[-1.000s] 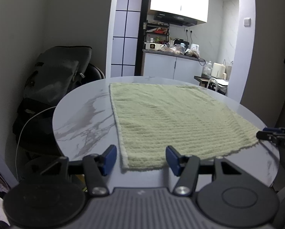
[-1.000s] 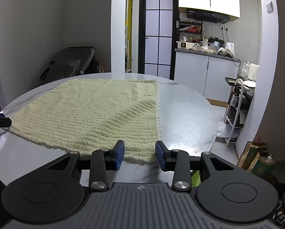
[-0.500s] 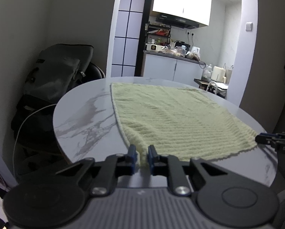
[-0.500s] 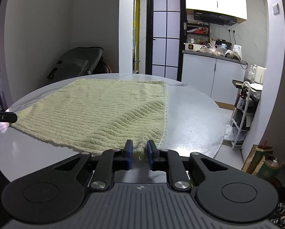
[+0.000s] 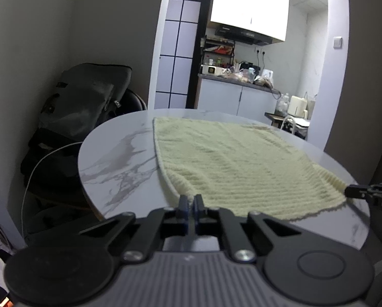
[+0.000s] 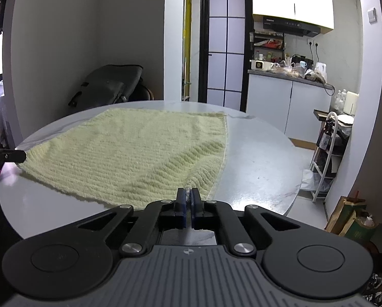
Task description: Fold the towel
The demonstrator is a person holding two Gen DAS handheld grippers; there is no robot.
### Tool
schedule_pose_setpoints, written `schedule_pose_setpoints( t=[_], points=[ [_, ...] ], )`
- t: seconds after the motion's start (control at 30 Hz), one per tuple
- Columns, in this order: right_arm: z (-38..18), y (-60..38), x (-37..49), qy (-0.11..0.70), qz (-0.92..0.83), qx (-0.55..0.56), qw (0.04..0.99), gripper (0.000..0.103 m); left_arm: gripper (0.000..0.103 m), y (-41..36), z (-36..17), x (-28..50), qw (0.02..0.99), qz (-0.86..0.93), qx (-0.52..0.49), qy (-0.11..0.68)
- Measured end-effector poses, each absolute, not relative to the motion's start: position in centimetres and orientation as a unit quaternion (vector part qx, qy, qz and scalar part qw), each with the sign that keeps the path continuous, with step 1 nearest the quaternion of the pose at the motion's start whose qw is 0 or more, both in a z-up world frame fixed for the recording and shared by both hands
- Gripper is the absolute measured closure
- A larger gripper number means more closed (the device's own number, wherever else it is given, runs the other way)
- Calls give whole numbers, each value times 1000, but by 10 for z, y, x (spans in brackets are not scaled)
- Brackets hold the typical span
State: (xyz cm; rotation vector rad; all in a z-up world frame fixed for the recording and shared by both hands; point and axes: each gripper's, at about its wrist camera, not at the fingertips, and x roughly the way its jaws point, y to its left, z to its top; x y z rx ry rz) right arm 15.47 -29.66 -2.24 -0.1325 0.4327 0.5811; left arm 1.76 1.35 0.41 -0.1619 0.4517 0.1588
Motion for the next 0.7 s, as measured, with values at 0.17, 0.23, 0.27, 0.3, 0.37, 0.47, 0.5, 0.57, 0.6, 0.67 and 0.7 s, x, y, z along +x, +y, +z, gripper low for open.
schedule_pose_setpoints(
  t=[0.17, 0.23, 0.27, 0.3, 0.37, 0.47, 0.5, 0.57, 0.6, 0.67, 0.7],
  points=[
    [-8, -302, 147, 194, 284, -63, 937, 99, 99, 11, 6, 10, 969, 77, -91, 215],
    [-5, -303, 144, 189, 286, -62, 937, 99, 99, 11, 6, 8, 969, 75, -95, 215],
    [-3, -304, 143, 187, 287, -62, 937, 99, 99, 11, 6, 7, 969, 74, -95, 217],
    [-2, -304, 141, 185, 288, -62, 937, 99, 99, 10, 7, 5, 969, 74, -95, 217],
    [2, -304, 139, 182, 291, -60, 938, 99, 99, 10, 9, 3, 969, 74, -94, 215],
    [5, -305, 134, 179, 293, -59, 937, 99, 99, 10, 14, -2, 970, 73, -96, 210],
    [6, -306, 132, 178, 293, -59, 937, 99, 99, 11, 15, -4, 971, 73, -97, 208],
    [8, -307, 128, 175, 294, -58, 938, 99, 99, 12, 19, -6, 972, 72, -97, 203],
    [8, -308, 125, 173, 294, -57, 938, 99, 99, 11, 20, -8, 972, 71, -96, 201],
    [12, -310, 121, 169, 295, -55, 939, 99, 99, 11, 23, -12, 973, 70, -94, 198],
    [13, -311, 120, 166, 296, -54, 939, 99, 99, 10, 25, -13, 974, 70, -93, 196]
  ],
)
